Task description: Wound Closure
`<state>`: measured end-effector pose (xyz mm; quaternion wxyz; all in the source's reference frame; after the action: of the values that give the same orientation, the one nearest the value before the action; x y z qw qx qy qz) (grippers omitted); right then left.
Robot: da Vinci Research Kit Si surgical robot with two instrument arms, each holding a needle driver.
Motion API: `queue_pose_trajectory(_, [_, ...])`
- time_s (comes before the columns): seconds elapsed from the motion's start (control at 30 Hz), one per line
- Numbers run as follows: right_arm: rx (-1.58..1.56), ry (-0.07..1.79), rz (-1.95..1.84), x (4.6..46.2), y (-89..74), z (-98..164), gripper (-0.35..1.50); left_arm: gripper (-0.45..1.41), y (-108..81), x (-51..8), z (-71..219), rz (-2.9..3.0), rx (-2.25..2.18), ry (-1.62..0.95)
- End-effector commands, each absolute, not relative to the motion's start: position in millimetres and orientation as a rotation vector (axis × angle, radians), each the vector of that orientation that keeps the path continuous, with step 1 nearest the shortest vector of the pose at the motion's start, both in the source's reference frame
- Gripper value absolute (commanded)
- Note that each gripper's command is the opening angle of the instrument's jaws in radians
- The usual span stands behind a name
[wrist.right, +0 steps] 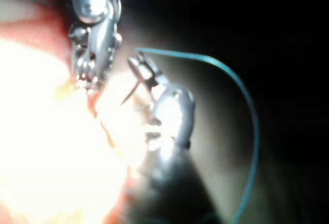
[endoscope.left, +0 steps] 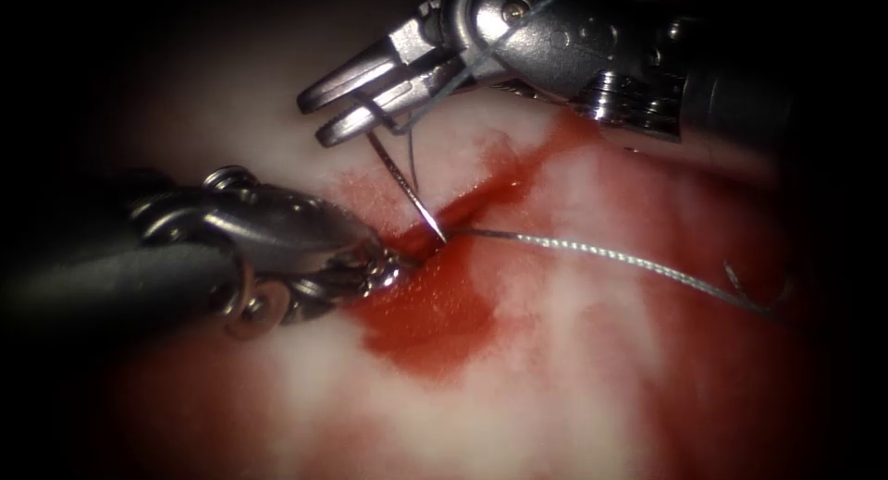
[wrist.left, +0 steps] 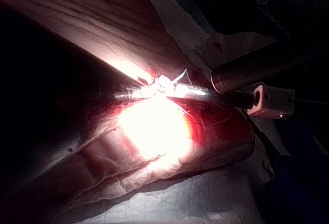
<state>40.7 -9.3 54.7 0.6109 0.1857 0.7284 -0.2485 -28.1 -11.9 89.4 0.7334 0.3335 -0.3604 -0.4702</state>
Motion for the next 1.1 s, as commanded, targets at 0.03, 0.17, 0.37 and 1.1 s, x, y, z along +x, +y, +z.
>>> queue_pose_trajectory(0.03, [0.442,1.678,-0.560,41.7,-8.2,54.0,-0.35,-0.45,-11.0,-28.7,89.3,-1.032,0.730,-0.798])
queue_pose_trajectory(0.17, [0.462,1.672,-0.541,41.8,-8.1,53.9,-0.35,-0.45,-11.0,-28.7,89.3,-1.029,0.732,-0.797])
queue_pose_trajectory(0.37, [0.530,1.641,-0.484,41.9,-8.2,54.0,-0.35,-0.45,-11.0,-28.7,89.3,-1.028,0.732,-0.797])
queue_pose_trajectory(1.1, [0.639,1.592,-0.352,42.6,-7.6,53.7,-0.35,-0.45,-11.2,-28.8,89.5,-1.022,0.736,-0.798])
